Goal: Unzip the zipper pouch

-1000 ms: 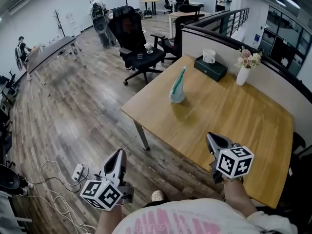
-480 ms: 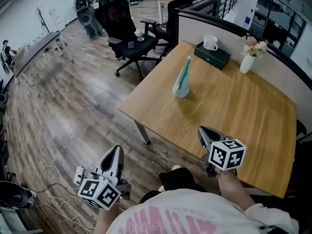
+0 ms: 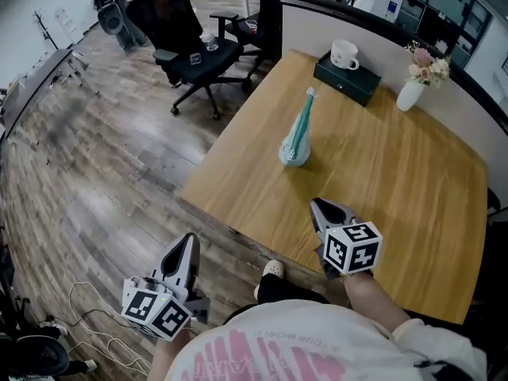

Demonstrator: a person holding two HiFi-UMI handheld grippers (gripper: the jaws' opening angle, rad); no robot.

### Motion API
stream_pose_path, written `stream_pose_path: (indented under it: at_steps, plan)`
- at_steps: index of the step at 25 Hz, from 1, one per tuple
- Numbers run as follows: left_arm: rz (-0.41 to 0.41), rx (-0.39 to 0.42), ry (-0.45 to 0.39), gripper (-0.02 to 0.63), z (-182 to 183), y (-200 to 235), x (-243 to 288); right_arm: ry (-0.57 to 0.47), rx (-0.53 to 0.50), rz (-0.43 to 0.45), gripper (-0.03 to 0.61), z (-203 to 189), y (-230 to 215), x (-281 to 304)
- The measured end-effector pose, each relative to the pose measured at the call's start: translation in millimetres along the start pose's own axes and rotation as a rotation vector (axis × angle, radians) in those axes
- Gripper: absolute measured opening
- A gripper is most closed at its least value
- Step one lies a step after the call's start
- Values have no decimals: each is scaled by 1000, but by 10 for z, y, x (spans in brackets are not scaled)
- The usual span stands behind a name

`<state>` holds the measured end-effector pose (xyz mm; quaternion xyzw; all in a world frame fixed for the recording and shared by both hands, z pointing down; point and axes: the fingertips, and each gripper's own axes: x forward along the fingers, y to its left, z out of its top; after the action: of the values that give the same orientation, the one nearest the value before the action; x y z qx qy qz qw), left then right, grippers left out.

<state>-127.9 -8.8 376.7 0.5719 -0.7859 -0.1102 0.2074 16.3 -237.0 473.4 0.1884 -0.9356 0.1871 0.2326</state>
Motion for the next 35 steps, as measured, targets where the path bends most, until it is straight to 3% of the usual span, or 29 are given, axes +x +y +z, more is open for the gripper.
stream_pose_path:
  at_steps: [3, 6, 10, 16, 22, 29, 35]
  plan:
    - [-16, 5, 15, 2, 123, 92, 310, 0, -84, -10, 168, 126, -47, 358]
    - [-25, 7, 37, 2, 190, 177, 549, -20, -125, -15, 213, 320, -67, 693]
    - [-15, -11, 95, 2, 86, 381, 830, -21, -94, 2, 260, 442, -61, 1078]
    - [-31, -22, 116, 2, 45, 491, 1123, -10, -79, -8, 322, 500, -139, 1329]
    - [-56, -34, 129, 2, 9, 540, 1276, -30, -61, -39, 319, 660, -202, 1461]
    - [-89, -30, 142, 2, 79, 614, 1312, -66, -50, -90, 184, 774, -254, 1539]
    - [-150, -28, 160, 2, 130, 760, 1351, -84, -27, -188, 111, 859, -309, 1514]
